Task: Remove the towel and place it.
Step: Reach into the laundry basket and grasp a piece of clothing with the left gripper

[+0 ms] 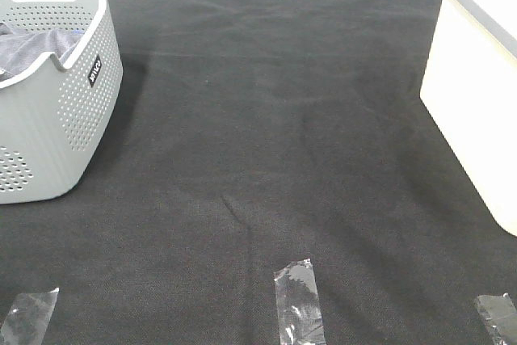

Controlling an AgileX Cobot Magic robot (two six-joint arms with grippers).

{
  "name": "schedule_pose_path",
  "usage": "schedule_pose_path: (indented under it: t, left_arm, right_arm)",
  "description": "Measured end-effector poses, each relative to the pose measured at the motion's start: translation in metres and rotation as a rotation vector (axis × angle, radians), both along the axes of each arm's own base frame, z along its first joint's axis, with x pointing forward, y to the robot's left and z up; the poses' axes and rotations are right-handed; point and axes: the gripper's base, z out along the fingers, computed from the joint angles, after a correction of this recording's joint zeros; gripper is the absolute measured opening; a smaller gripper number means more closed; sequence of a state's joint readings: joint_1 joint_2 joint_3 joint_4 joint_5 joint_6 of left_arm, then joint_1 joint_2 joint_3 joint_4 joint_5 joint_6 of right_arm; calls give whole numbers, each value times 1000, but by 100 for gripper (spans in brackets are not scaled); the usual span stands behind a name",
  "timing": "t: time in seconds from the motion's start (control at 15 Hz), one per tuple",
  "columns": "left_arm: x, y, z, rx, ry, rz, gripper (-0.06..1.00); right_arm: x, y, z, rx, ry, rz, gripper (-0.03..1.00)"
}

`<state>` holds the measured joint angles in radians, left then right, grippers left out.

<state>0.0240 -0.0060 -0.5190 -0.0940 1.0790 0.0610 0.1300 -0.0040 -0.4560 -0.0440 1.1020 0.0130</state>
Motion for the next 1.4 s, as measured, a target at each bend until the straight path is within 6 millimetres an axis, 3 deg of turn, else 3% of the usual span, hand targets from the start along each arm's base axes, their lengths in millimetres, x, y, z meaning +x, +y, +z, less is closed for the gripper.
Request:
schedule_pose_path:
  t: [1.4]
  left_arm:
    - [0,0,0,-6,-1,3,99]
  right_arm:
    - [0,0,0,0,0,0,75]
